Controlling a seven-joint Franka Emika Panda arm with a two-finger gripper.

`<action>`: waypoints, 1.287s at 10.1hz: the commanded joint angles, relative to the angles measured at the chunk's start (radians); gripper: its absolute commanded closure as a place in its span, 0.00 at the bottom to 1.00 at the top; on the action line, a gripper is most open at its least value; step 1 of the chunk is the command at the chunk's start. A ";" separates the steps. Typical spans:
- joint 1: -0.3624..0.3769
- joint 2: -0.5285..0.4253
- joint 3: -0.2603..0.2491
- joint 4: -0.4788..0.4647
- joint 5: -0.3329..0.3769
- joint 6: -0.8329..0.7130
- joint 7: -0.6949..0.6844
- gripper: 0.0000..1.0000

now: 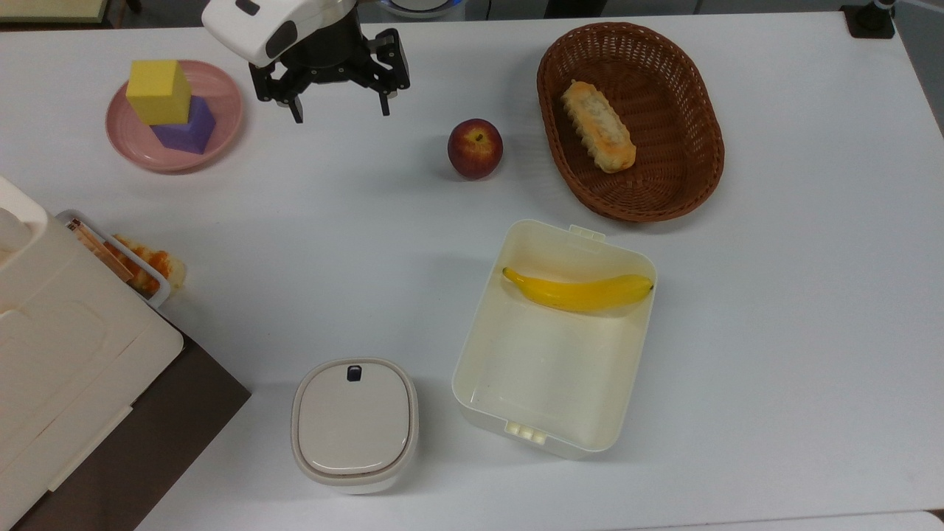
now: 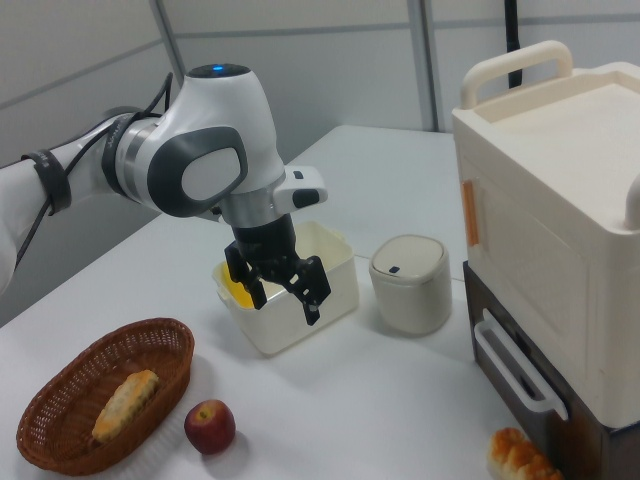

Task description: Put the yellow cube on the table

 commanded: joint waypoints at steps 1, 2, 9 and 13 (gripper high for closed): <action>0.013 -0.005 -0.011 0.006 0.002 0.001 0.010 0.00; 0.014 -0.004 -0.010 0.006 0.002 0.001 0.012 0.00; 0.013 -0.004 -0.010 0.004 0.000 0.001 0.002 0.00; 0.006 -0.013 -0.013 0.006 -0.024 0.007 -0.031 0.00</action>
